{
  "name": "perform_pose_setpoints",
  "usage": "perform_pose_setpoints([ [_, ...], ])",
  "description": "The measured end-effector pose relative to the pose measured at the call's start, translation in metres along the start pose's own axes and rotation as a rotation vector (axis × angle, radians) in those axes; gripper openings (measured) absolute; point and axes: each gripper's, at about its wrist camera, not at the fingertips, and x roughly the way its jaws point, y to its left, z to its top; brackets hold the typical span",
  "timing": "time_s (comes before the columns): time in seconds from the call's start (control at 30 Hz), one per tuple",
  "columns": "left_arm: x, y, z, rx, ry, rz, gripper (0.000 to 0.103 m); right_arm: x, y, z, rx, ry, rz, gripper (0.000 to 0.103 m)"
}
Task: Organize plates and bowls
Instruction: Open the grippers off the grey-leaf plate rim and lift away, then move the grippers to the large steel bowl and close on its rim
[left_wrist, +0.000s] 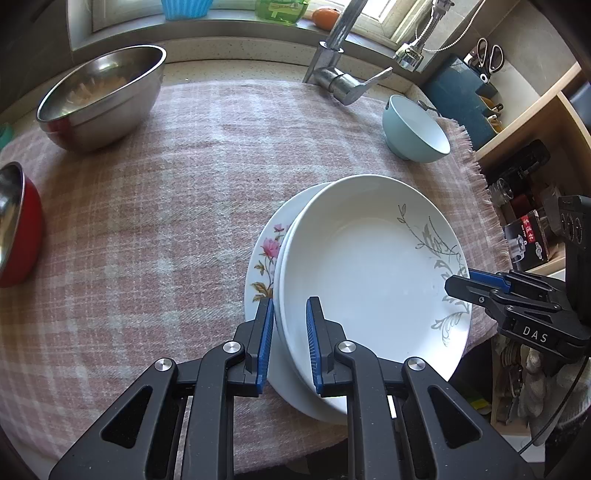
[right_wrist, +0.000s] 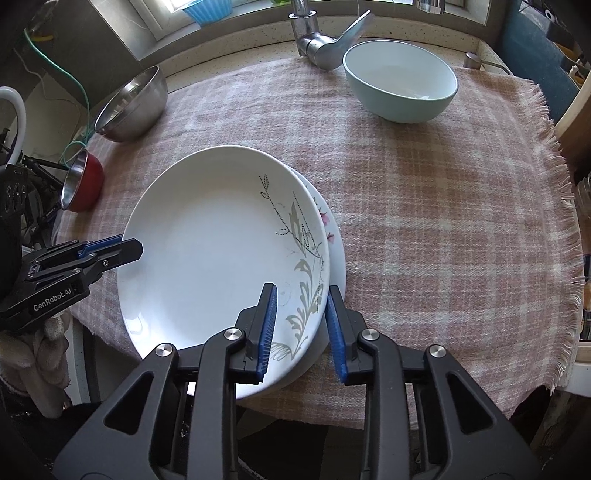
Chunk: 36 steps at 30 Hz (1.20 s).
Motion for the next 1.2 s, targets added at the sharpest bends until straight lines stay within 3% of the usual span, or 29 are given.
perform_pose_setpoints([
  [0.33,-0.015,0.020,0.001,-0.064,-0.041,-0.022,0.018,-0.009,-0.003,0.009,0.021,-0.038,0.013,0.029],
  [0.47,-0.024,0.027,0.003,-0.077,-0.066,-0.005,0.018,-0.015,0.001,0.016,0.013,-0.069,0.012,0.044],
  [0.93,-0.065,0.055,0.024,-0.098,-0.183,0.090,0.021,-0.031,0.030,0.054,-0.003,-0.158,0.082,0.044],
  [1.2,-0.075,0.089,0.034,-0.154,-0.202,0.073,0.021,-0.024,0.067,0.085,-0.053,-0.173,0.119,0.044],
])
